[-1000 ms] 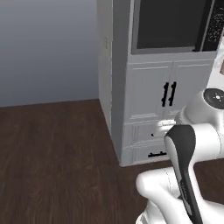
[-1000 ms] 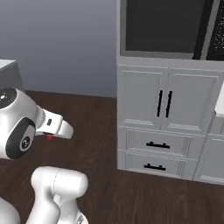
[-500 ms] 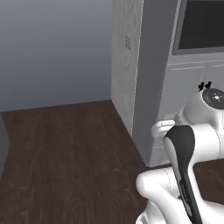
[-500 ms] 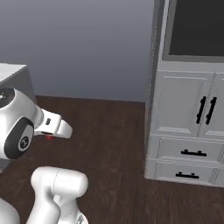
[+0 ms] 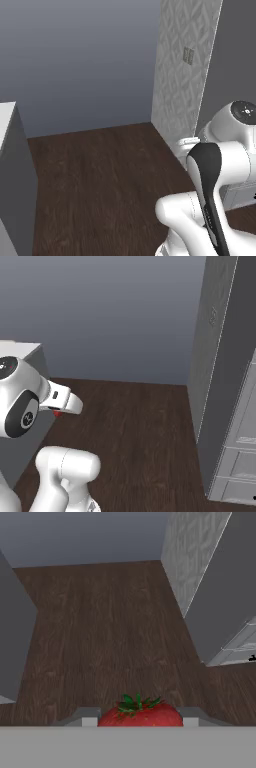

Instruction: Take the strawberry from the fridge and place it on top of the pancake, located on the dining counter.

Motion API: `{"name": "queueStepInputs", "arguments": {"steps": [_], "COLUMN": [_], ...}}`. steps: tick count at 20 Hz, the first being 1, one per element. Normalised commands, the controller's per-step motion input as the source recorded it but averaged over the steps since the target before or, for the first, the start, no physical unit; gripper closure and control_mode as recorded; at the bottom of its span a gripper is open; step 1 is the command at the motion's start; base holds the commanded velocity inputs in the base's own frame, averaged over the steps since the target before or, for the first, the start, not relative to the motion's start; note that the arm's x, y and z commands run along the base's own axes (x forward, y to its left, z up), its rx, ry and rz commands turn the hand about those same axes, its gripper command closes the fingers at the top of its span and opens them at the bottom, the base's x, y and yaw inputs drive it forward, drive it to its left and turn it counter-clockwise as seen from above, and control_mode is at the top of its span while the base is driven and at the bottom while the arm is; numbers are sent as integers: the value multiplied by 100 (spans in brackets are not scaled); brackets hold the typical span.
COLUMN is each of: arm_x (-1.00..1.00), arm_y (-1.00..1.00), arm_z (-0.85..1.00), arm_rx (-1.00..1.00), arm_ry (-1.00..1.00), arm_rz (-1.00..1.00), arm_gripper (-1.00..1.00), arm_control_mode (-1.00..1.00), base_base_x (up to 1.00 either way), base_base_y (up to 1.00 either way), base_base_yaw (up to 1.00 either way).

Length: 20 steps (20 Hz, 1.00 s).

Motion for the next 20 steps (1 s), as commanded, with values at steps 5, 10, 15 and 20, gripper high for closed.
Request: {"name": "queueStepInputs", "arguments": {"steps": [5, 10, 15, 20], "arm_x": [0, 0, 0, 0], "arm_y": [0, 0, 0, 0], "arm_z": [0, 0, 0, 0], "arm_rx": [0, 0, 0, 0], "arm_ry": [0, 0, 0, 0], "arm_rz": [0, 0, 0, 0], "arm_gripper": [100, 100, 100, 100], "arm_control_mode": [100, 100, 100, 100], "base_base_x": [100, 100, 100, 100], "base_base_y": [92, 23, 0, -11], "base_base_yaw": [1, 27, 58, 56]}}
